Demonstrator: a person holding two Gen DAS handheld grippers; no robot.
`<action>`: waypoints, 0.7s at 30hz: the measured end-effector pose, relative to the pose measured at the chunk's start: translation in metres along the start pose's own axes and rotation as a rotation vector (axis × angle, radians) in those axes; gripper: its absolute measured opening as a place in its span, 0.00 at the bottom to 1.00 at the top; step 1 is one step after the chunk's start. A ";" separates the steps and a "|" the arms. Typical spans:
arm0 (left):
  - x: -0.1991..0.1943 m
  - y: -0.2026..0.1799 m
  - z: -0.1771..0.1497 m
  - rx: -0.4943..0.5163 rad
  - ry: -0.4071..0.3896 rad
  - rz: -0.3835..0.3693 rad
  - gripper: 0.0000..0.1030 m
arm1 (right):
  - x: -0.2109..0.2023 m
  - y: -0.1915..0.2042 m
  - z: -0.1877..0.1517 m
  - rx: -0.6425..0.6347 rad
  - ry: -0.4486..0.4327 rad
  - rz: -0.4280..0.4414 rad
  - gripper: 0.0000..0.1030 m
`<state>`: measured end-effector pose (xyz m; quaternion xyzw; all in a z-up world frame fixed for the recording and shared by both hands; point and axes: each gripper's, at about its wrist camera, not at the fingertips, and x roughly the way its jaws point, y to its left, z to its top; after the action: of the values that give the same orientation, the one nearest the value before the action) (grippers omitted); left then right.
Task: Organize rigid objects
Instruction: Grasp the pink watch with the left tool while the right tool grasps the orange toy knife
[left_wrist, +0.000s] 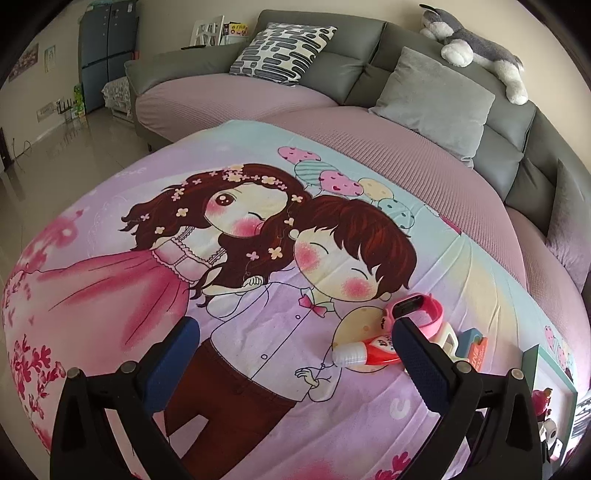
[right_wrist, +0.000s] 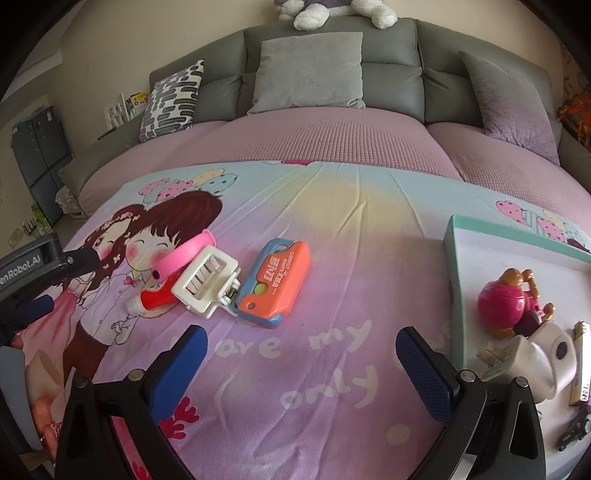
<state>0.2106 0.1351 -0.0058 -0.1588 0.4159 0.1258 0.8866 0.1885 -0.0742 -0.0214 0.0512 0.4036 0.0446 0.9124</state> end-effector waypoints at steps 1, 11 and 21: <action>0.001 0.001 0.000 0.008 0.003 -0.002 1.00 | 0.002 0.000 -0.001 0.006 0.006 0.006 1.00; 0.026 0.002 -0.005 0.056 0.079 -0.008 1.00 | 0.015 -0.001 -0.005 0.014 0.060 -0.019 1.00; 0.026 -0.011 0.001 0.052 0.037 -0.112 1.00 | 0.018 -0.001 0.009 0.051 0.045 0.000 1.00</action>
<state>0.2318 0.1275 -0.0238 -0.1612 0.4257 0.0621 0.8882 0.2076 -0.0733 -0.0286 0.0735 0.4251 0.0353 0.9015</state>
